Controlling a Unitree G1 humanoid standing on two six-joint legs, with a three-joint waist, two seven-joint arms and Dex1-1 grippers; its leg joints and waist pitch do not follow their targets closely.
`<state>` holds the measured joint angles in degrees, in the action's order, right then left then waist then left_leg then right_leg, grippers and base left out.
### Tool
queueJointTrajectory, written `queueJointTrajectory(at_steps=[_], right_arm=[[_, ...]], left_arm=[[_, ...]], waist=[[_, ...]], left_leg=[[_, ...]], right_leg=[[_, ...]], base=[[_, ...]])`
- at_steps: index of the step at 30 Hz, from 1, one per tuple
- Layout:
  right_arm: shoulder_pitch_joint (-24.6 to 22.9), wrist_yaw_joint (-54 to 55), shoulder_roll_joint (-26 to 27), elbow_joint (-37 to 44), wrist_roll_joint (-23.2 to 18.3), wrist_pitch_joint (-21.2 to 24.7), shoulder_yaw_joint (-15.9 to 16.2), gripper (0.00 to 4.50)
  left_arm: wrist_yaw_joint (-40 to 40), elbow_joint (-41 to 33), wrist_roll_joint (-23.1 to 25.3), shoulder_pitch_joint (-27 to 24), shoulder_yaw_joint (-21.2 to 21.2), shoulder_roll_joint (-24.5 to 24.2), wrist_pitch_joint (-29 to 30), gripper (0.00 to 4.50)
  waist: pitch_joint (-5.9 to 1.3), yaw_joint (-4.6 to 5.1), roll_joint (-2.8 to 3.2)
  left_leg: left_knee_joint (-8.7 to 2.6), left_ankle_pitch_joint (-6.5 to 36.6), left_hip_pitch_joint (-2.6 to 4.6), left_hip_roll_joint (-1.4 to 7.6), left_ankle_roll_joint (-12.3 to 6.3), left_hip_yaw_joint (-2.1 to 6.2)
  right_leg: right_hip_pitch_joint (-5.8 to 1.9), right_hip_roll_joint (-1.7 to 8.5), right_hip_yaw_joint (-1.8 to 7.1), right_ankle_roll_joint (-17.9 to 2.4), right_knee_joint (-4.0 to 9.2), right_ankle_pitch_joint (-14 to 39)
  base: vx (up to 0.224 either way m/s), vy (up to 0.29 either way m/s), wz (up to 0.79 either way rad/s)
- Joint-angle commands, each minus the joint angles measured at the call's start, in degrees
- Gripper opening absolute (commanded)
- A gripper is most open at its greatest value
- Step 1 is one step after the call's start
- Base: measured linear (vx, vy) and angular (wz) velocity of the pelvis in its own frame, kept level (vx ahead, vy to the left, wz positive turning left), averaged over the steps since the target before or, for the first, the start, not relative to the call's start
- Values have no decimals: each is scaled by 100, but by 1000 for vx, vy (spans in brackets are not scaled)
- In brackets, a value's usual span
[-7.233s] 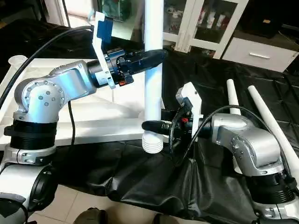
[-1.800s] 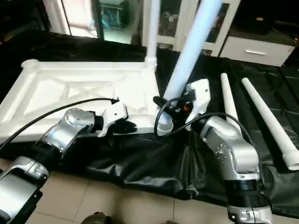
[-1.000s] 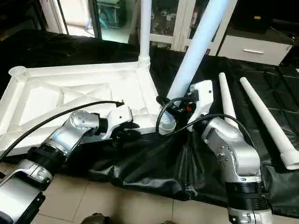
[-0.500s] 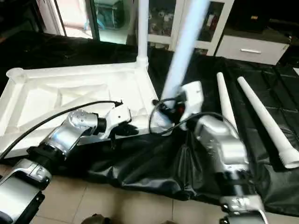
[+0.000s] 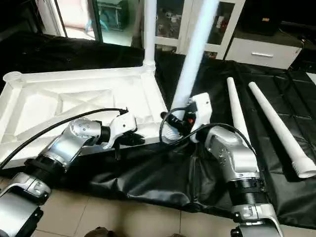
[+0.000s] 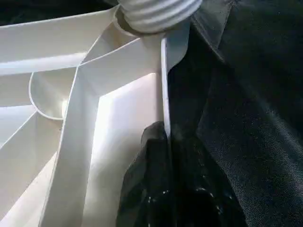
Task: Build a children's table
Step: Insert table leg to table base
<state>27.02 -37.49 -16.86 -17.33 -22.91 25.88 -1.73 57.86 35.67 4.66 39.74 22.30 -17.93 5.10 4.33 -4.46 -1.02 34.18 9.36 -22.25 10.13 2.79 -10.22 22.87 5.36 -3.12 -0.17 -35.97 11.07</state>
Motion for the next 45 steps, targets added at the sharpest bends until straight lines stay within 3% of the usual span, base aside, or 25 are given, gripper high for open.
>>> queueJointTrajectory(at_steps=[1, 12, 17, 22, 28, 35, 45], right_arm=[[135, -5, 51, -227, -164, -178, -253, 190], [185, -118, 330, -971, -273, -417, -461, 190], [189, -78, 402, -1225, -189, -791, -516, 190], [10, -141, 475, -1255, -68, -1285, -524, 189], [-542, -187, 806, -964, -73, -2087, -572, 189], [-971, -243, 915, -895, 39, -2588, -493, 189], [-1122, -296, 866, -881, 249, -2781, -340, 189]], left_arm=[[122, 78, 62, -234, 141, -16, 89, 0], [91, 33, 103, -256, 110, 2, 122, 0], [46, 15, 119, -256, 97, 4, 129, 0], [10, -6, 127, -262, 69, 5, 122, 0], [-33, -1, 161, -259, 33, 42, 131, 0], [-26, 31, 183, -233, 6, 52, 127, 0], [-14, 16, 189, -239, 7, 50, 140, 0]], waist=[[-391, 17, -67], [-358, 97, -71], [-342, 108, -70], [-325, 120, -65], [-321, 103, -74], [-319, 92, -51], [-296, 95, -52]], left_leg=[[-431, 1186, 119, 278, -163, 63], [-464, 1463, 112, 282, -114, 71], [-482, 1563, 110, 287, -95, 78], [-509, 1766, 114, 299, -42, 91], [-531, 1795, 122, 308, -112, 84], [-565, 1695, 133, 317, -185, 74], [-599, 1829, 123, 322, -160, 84]], right_leg=[[-215, 336, 237, -1189, 466, 1070], [-200, 345, 233, -1229, 513, 1402], [-183, 350, 238, -1147, 537, 1623], [-159, 357, 241, -1060, 572, 1891], [-139, 367, 255, -1025, 596, 1863], [-154, 356, 256, -1105, 603, 1631], [-142, 358, 263, -1006, 646, 1935]], base=[[0, 0, 0], [0, 0, 0], [0, 0, 0], [0, 0, 0], [0, 0, 0], [0, 0, 0], [0, 0, 0]])
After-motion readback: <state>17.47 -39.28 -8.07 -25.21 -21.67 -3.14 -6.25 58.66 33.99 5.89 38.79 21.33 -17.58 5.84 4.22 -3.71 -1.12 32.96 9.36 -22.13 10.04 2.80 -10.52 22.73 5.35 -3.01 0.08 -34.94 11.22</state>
